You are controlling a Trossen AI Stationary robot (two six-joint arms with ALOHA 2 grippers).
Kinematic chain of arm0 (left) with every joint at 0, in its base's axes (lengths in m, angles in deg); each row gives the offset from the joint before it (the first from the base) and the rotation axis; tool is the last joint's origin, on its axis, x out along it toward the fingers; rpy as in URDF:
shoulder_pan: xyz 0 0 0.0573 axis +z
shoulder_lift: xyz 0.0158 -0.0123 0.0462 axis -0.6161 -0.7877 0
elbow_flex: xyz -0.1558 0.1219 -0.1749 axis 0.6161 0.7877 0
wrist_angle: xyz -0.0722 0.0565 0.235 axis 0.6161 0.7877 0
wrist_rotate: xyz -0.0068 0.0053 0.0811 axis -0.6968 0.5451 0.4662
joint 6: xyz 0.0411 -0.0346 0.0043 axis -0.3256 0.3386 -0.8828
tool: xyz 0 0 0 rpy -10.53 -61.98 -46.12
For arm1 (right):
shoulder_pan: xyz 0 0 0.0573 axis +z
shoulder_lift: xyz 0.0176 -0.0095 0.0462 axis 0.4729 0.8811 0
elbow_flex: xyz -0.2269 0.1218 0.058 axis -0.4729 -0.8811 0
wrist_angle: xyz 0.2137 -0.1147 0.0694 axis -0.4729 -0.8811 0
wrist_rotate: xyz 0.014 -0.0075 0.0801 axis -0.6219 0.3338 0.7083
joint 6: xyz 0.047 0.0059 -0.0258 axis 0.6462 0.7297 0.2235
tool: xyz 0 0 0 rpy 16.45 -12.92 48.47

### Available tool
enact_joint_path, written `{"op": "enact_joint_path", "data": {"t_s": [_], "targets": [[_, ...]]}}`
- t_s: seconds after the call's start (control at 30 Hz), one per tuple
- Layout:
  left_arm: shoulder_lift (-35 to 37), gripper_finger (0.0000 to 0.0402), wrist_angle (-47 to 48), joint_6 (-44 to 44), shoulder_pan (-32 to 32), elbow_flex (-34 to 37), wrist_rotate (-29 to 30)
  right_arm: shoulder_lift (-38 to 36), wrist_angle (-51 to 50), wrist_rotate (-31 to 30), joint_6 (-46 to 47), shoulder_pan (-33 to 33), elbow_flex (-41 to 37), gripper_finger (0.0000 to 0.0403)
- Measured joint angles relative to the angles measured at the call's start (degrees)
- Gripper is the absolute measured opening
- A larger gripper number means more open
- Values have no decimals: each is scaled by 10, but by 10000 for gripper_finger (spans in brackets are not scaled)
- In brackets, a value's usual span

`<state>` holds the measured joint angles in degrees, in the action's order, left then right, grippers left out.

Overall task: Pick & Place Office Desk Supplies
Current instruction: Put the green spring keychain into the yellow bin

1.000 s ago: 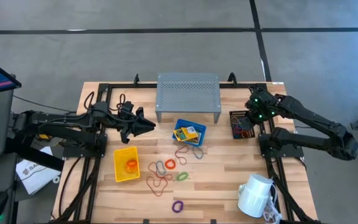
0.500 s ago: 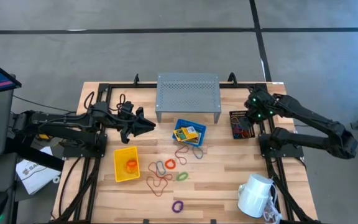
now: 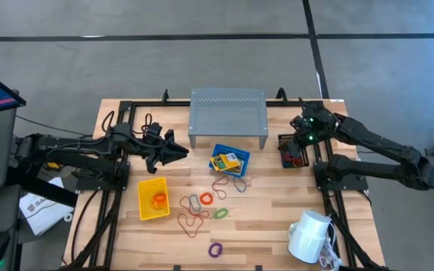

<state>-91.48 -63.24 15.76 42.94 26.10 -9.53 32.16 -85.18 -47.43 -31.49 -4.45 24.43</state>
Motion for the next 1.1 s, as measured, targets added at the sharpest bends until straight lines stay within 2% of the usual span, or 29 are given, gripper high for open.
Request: {"op": "enact_joint_path", "data": {"t_s": [0.13, 0.27, 0.4, 0.53, 0.83, 0.97, 1.1], "targets": [[0, 89, 0, 0, 0, 0, 0, -6, 76, -19, 21, 81, 28, 141], [0, 89, 0, 0, 0, 0, 0, 19, 134, -77, 15, 180, 66, 111], [0, 89, 0, 0, 0, 0, 0, 74, 146, -136, -16, 265, 109, 92], [0, 89, 0, 0, 0, 0, 0, 148, 145, -151, -57, 322, 153, 82], [-4, 89, -1, 3, -13, -2, -13, 302, 142, -147, -124, 392, 254, 79], [-53, 89, 10, -11, -73, -32, -33, 313, 143, -146, -128, 397, 279, 79], [-135, 89, 116, -48, -117, -100, -34, 291, 139, -152, -125, 391, 282, 79]]}}
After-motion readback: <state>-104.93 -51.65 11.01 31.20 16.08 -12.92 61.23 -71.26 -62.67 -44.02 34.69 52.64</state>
